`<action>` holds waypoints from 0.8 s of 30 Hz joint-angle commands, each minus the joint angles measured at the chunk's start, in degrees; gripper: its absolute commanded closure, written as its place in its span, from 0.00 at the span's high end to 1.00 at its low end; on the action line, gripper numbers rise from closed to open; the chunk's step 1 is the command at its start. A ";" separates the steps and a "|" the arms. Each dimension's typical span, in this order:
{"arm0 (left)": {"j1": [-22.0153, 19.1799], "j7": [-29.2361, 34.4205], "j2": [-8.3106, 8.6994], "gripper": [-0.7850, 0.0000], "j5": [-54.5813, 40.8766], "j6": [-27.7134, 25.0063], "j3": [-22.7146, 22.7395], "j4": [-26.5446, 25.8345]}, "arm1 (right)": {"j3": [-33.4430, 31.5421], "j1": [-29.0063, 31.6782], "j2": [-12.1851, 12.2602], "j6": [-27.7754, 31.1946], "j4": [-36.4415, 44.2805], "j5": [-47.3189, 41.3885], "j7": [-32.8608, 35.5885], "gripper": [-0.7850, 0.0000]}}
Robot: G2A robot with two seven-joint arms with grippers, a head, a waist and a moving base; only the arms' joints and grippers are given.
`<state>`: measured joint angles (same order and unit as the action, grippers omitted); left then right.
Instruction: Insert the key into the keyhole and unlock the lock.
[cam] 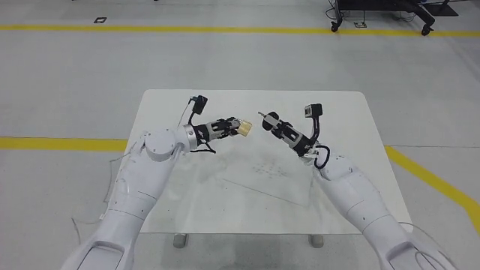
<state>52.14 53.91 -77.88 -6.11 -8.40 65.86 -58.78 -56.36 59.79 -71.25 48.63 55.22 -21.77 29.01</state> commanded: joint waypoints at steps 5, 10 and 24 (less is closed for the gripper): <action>-2.46 6.04 -0.79 0.00 -8.89 3.42 -1.36 4.87 | 0.17 1.36 -0.31 -0.44 1.85 5.71 -4.16 0.00; -4.62 8.67 -1.15 0.00 -9.47 3.60 -2.98 8.05 | -0.12 2.38 -0.51 -0.48 2.97 6.59 -5.65 0.00; -7.10 8.43 -1.67 0.00 -11.18 2.38 -4.60 11.68 | -0.64 1.94 -0.76 -1.12 3.84 5.00 -0.44 0.00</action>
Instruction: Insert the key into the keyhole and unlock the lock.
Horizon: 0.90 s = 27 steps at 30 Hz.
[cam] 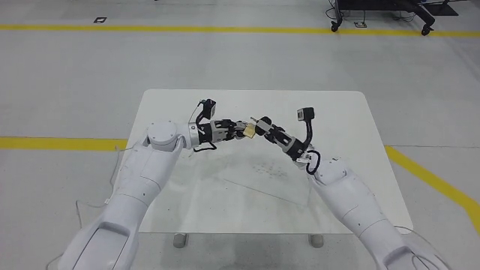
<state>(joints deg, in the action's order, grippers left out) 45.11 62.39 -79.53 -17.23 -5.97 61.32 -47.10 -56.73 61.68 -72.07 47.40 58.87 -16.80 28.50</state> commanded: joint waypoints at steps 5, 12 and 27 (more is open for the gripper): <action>-0.19 0.17 0.00 0.00 -0.21 -0.66 -0.34 -0.09 | -2.78 0.63 0.26 -0.43 -0.51 0.15 -4.07 0.00; 0.06 1.35 0.11 0.00 -0.54 -0.82 -0.76 -0.02 | -2.23 -0.46 -0.27 -3.09 -1.24 9.29 -9.36 0.00; -2.76 1.28 -0.12 0.00 -1.41 -0.60 -1.47 3.66 | -3.16 2.10 -0.10 -2.73 3.65 12.73 -7.74 0.00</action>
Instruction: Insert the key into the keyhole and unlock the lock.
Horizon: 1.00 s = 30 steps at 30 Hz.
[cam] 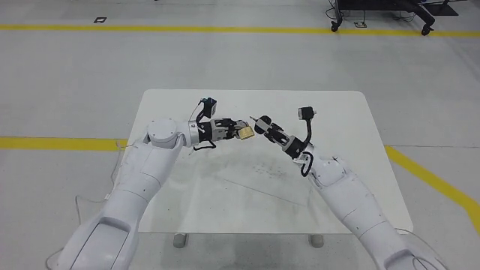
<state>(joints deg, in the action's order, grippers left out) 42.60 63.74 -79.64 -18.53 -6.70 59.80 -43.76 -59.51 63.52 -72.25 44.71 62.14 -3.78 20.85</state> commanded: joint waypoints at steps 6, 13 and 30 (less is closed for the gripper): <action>-0.67 -0.73 -0.02 0.00 -0.55 0.22 0.27 0.79 | -1.28 1.41 0.20 0.69 1.75 -4.06 0.21 0.00; 2.00 -3.07 -0.42 0.00 -3.89 1.97 0.24 -0.13 | -1.58 1.84 0.21 0.55 2.70 -5.19 -0.05 0.00; -0.93 2.52 -3.15 0.00 -15.07 10.42 -2.18 7.37 | -11.43 11.64 3.39 -15.48 16.51 -18.16 12.33 0.00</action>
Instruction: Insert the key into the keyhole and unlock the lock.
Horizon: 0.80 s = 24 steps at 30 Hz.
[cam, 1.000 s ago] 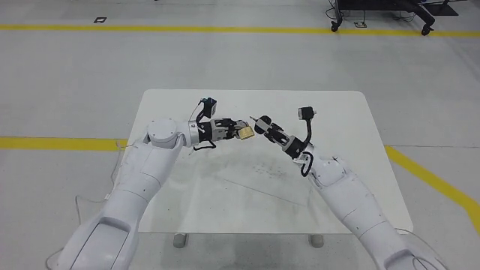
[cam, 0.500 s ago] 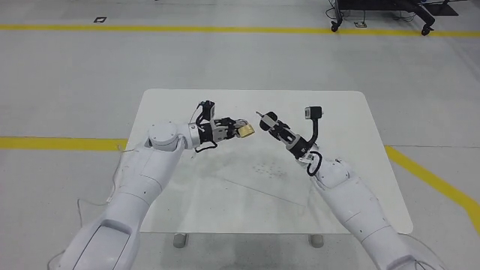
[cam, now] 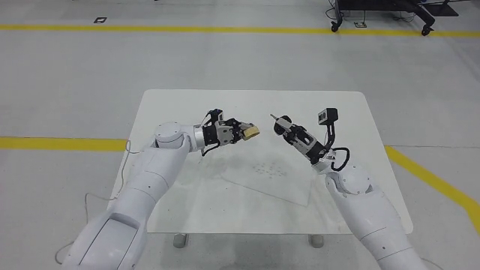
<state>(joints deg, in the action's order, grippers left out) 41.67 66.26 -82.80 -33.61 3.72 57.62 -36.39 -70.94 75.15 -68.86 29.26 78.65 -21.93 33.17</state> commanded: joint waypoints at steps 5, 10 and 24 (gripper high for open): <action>0.00 0.04 -0.05 0.00 0.11 -0.06 -0.16 -0.64 | -0.01 0.01 0.00 -0.02 0.01 -0.01 0.01 0.00; 0.52 -6.70 -0.38 0.00 1.31 -0.80 -0.55 -3.25 | 0.01 0.22 0.00 -1.24 0.04 0.82 -1.01 0.00; 0.48 -16.03 -0.16 0.00 4.97 -2.30 0.11 -3.75 | -0.67 5.44 0.20 -23.43 10.29 2.18 -9.24 0.00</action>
<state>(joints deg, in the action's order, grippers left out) 42.15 50.19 -82.96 -28.57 1.45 57.73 -40.14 -71.62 80.62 -68.66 5.58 89.29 -19.73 23.72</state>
